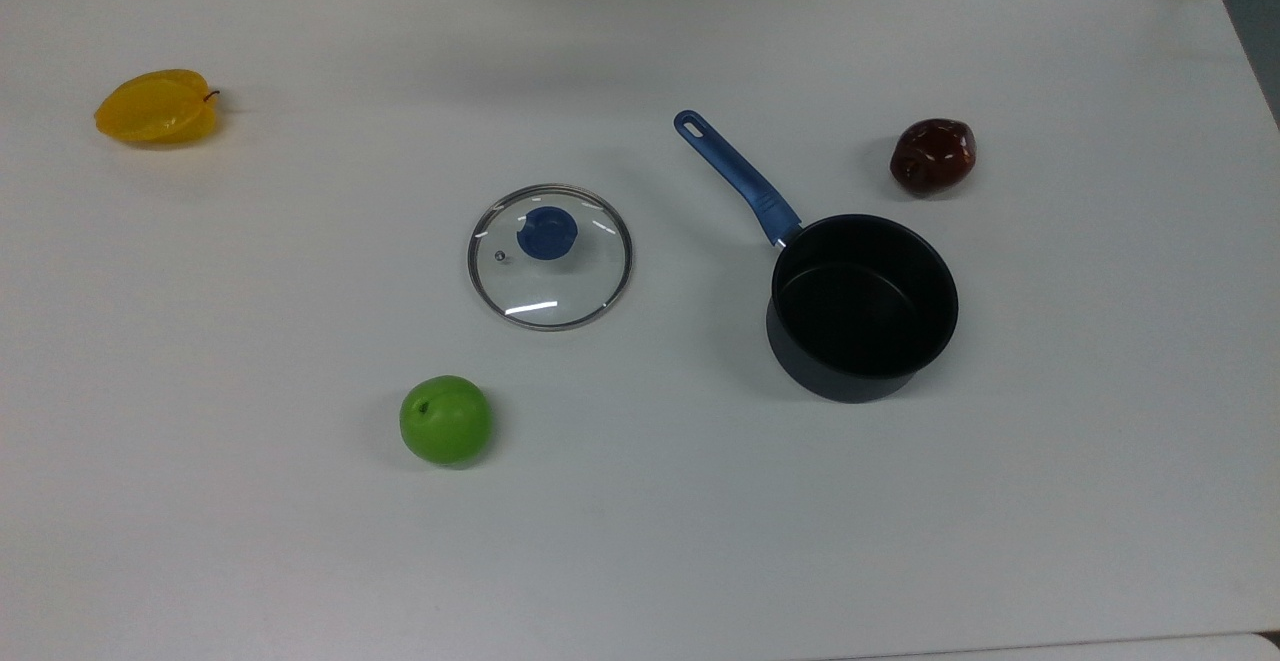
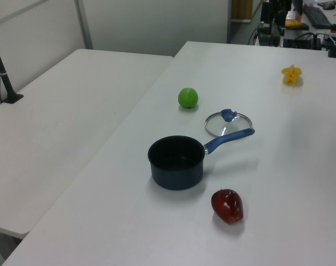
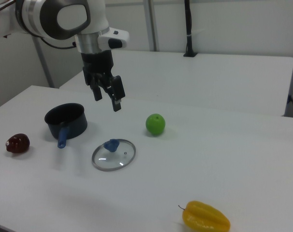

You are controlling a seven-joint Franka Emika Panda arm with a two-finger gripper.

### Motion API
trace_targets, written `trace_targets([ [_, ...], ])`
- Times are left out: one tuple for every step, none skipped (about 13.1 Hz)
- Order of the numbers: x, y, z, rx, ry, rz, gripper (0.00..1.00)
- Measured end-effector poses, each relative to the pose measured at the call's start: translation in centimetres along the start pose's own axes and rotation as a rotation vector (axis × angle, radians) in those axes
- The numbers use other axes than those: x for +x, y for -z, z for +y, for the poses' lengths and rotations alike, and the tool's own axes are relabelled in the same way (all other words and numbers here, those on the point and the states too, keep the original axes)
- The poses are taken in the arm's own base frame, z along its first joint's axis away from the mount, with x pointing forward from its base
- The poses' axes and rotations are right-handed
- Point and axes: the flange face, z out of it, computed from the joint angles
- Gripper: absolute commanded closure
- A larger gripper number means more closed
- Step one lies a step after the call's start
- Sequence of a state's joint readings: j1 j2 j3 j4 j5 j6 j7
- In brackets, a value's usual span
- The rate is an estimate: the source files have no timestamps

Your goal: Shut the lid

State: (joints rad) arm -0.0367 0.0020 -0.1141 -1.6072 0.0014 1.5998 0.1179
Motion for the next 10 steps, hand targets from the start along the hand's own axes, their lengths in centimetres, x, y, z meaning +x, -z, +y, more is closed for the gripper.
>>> trace_targets([
  [-0.01,-0.01,0.00,0.000,0.000,-0.001,0.00],
  [0.00,-0.01,0.08,0.001,-0.002,-0.001,0.00],
  [0.01,0.00,0.19,0.003,-0.004,-0.001,0.00],
  [0.02,0.00,0.25,0.003,-0.005,-0.001,0.00],
  [0.02,0.00,0.21,0.007,-0.005,-0.002,0.00],
  [0.00,0.00,0.10,0.019,-0.006,-0.003,0.00],
  [0.00,0.00,0.03,0.026,-0.006,-0.004,0.00],
  [-0.01,0.00,-0.05,0.029,-0.005,-0.004,0.00],
  [-0.03,-0.02,-0.28,0.031,-0.002,-0.005,0.00],
  [-0.06,-0.07,-0.72,0.037,0.005,-0.007,0.00],
])
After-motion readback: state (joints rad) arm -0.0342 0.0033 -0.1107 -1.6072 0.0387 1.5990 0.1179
